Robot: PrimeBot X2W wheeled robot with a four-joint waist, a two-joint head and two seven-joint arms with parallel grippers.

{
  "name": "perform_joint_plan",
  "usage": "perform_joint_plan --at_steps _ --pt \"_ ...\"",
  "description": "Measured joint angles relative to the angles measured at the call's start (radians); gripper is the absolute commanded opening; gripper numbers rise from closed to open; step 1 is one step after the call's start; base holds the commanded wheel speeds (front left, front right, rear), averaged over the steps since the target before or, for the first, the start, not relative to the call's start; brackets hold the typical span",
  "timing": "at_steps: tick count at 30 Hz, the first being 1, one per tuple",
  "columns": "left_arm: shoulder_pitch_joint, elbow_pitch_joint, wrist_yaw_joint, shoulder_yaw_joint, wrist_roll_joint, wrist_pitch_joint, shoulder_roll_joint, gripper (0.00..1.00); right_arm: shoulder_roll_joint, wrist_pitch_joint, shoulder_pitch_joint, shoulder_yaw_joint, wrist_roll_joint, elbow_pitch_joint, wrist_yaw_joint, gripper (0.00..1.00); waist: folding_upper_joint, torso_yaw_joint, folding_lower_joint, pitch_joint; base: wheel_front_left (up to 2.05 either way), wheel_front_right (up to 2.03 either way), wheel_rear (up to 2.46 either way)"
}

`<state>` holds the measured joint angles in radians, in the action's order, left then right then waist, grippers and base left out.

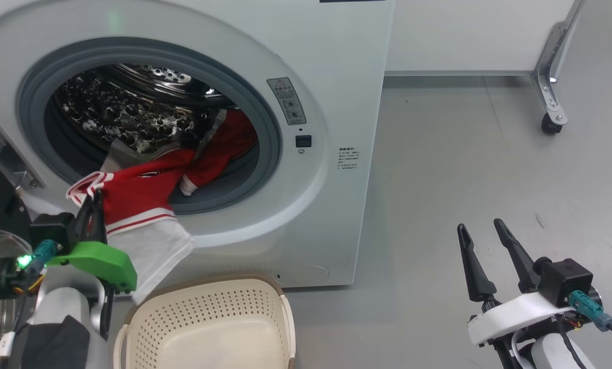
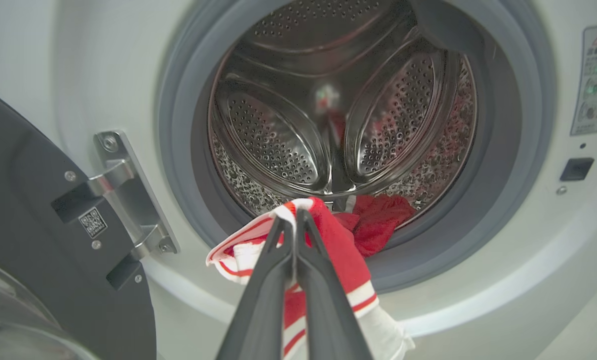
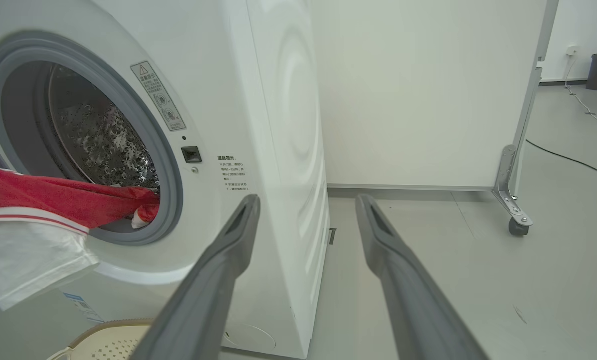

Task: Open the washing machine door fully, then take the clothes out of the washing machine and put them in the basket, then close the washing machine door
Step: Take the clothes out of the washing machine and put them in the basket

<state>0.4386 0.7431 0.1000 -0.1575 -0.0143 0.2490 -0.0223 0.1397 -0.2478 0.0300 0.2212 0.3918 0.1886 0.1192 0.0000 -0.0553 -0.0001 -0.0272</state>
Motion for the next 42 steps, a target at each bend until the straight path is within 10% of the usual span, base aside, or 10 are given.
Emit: perform_joint_plan --at_steps 21,42 --pt "-0.112 -0.556 0.011 0.114 0.163 0.008 -0.001 0.00 -0.005 0.000 -0.036 0.007 -0.007 -0.033 -0.017 1.00 0.0000 0.016 0.0000 0.021 0.00 0.00 0.00" --pt "-0.320 -0.242 -0.020 0.287 0.181 -0.204 -0.008 0.00 0.018 0.015 -0.014 0.017 -0.016 -0.107 -0.016 1.00 0.0000 -0.026 0.0000 -0.116 0.00 0.00 0.00"
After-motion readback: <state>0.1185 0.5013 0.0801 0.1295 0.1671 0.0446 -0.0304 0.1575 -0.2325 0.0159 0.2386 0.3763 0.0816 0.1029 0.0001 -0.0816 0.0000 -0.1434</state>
